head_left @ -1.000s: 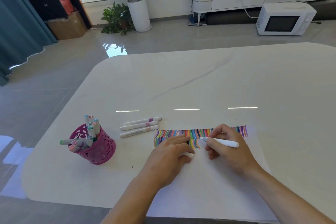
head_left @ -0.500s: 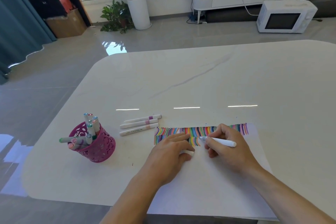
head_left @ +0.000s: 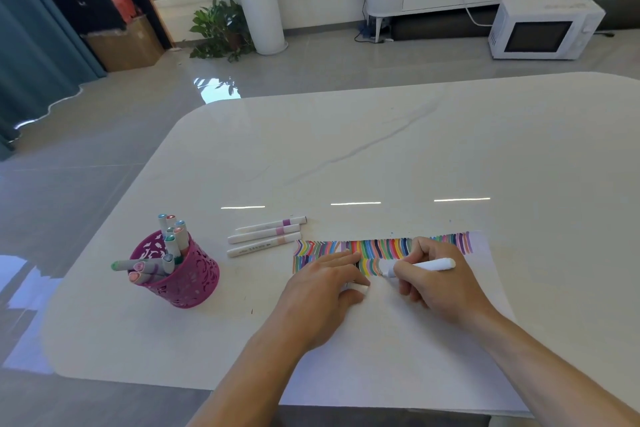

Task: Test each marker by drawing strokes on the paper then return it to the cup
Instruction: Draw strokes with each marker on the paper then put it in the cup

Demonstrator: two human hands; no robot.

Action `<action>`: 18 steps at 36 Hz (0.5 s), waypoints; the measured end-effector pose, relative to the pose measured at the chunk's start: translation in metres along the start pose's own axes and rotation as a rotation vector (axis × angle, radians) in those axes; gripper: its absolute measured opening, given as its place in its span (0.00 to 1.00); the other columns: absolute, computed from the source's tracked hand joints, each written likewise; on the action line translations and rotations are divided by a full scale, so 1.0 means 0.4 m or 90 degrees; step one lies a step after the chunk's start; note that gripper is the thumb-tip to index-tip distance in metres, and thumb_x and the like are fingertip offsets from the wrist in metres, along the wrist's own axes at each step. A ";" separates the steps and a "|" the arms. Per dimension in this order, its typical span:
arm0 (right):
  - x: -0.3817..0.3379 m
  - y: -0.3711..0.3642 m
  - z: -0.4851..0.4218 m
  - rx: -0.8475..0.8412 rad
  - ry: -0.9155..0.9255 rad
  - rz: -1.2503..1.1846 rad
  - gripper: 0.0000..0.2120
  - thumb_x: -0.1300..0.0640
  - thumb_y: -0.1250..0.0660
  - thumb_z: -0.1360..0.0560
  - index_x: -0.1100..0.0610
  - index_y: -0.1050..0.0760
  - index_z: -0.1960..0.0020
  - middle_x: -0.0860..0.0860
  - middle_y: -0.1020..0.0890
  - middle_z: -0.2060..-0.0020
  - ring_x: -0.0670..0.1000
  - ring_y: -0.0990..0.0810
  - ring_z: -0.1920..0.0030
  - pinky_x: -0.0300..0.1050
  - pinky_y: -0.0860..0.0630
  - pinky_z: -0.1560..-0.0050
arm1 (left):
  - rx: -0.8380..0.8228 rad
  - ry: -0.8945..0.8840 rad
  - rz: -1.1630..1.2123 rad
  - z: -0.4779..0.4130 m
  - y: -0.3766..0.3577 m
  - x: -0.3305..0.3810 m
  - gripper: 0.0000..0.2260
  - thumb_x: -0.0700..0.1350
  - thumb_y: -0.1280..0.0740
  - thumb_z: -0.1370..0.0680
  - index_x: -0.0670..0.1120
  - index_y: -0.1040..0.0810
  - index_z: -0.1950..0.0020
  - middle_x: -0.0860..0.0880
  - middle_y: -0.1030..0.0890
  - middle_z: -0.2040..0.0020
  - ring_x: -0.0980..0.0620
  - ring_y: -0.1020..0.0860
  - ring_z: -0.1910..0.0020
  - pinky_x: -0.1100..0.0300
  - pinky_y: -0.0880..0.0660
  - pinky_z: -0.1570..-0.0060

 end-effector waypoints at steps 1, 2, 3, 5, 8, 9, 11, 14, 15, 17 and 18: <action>-0.001 0.001 0.000 0.003 0.003 0.006 0.19 0.43 0.31 0.45 0.57 0.31 0.68 0.57 0.18 0.75 0.49 0.25 0.76 0.40 0.31 0.74 | -0.001 0.000 -0.001 0.000 0.000 0.000 0.11 0.51 0.33 0.20 0.59 0.19 0.38 0.64 0.33 0.25 0.65 0.39 0.25 0.69 0.41 0.31; -0.003 0.002 0.000 0.006 0.008 0.012 0.19 0.42 0.31 0.45 0.56 0.31 0.68 0.56 0.19 0.75 0.49 0.26 0.76 0.41 0.31 0.72 | -0.001 0.001 -0.002 0.000 0.000 0.000 0.11 0.51 0.33 0.20 0.59 0.20 0.38 0.64 0.33 0.25 0.65 0.39 0.25 0.69 0.41 0.31; -0.004 0.003 0.000 0.010 0.013 0.017 0.19 0.42 0.32 0.45 0.56 0.31 0.69 0.56 0.20 0.76 0.48 0.27 0.76 0.42 0.31 0.70 | -0.002 0.002 -0.002 0.000 0.000 0.000 0.11 0.51 0.33 0.19 0.59 0.20 0.38 0.64 0.33 0.25 0.65 0.39 0.25 0.68 0.41 0.31; -0.005 0.006 0.000 0.018 0.018 0.020 0.19 0.42 0.31 0.44 0.56 0.32 0.70 0.55 0.21 0.77 0.48 0.29 0.76 0.44 0.32 0.68 | -0.004 0.003 0.000 0.001 0.000 0.000 0.11 0.51 0.33 0.19 0.59 0.20 0.38 0.64 0.33 0.25 0.65 0.40 0.25 0.67 0.40 0.29; -0.003 0.006 0.000 0.017 0.020 0.015 0.18 0.44 0.30 0.42 0.58 0.32 0.69 0.56 0.21 0.77 0.48 0.30 0.75 0.45 0.32 0.67 | -0.008 0.007 -0.002 0.001 -0.001 -0.001 0.11 0.51 0.34 0.19 0.59 0.20 0.37 0.65 0.34 0.25 0.65 0.40 0.25 0.67 0.41 0.30; -0.003 0.007 -0.001 0.014 0.022 0.011 0.18 0.47 0.28 0.39 0.59 0.32 0.68 0.57 0.21 0.76 0.49 0.29 0.74 0.46 0.32 0.67 | -0.009 0.007 -0.003 0.000 -0.001 -0.002 0.11 0.51 0.34 0.19 0.59 0.20 0.37 0.65 0.34 0.25 0.65 0.40 0.25 0.68 0.42 0.30; -0.002 0.014 -0.003 0.019 0.019 -0.013 0.15 0.55 0.26 0.33 0.61 0.31 0.65 0.58 0.21 0.75 0.50 0.27 0.73 0.47 0.30 0.69 | -0.011 0.006 0.001 -0.001 -0.001 -0.002 0.11 0.51 0.34 0.19 0.59 0.20 0.38 0.64 0.33 0.25 0.65 0.40 0.25 0.70 0.43 0.31; 0.002 0.024 -0.005 0.032 -0.017 -0.105 0.09 0.55 0.29 0.35 0.54 0.29 0.68 0.56 0.22 0.74 0.50 0.28 0.73 0.40 0.32 0.75 | -0.010 0.007 0.011 0.000 0.001 -0.004 0.11 0.51 0.34 0.19 0.58 0.20 0.38 0.65 0.32 0.26 0.65 0.38 0.27 0.72 0.44 0.34; 0.000 0.024 -0.005 0.032 -0.027 -0.130 0.07 0.55 0.31 0.36 0.52 0.28 0.69 0.55 0.22 0.74 0.51 0.28 0.73 0.39 0.33 0.77 | -0.007 0.008 0.015 0.000 0.003 -0.005 0.11 0.51 0.34 0.19 0.58 0.20 0.38 0.65 0.32 0.26 0.65 0.37 0.28 0.72 0.43 0.36; -0.006 0.026 -0.006 0.029 -0.031 -0.159 0.06 0.56 0.29 0.35 0.52 0.26 0.66 0.53 0.23 0.73 0.50 0.30 0.74 0.38 0.34 0.77 | 0.008 0.010 0.029 0.000 0.011 -0.009 0.11 0.51 0.34 0.19 0.58 0.20 0.38 0.66 0.30 0.28 0.66 0.34 0.31 0.73 0.41 0.39; -0.010 0.027 -0.007 0.027 -0.028 -0.169 0.08 0.57 0.26 0.33 0.53 0.25 0.63 0.52 0.23 0.73 0.50 0.30 0.74 0.38 0.34 0.76 | 0.020 0.013 0.044 -0.001 0.018 -0.010 0.11 0.51 0.33 0.20 0.58 0.20 0.38 0.66 0.28 0.29 0.66 0.33 0.32 0.74 0.40 0.40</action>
Point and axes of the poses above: each hand's wrist, its own z-axis away from the middle knuckle, its own y-axis out of the back of the hand, x = y × z, the point moved 10 cm from there along -z, towards the middle knuckle
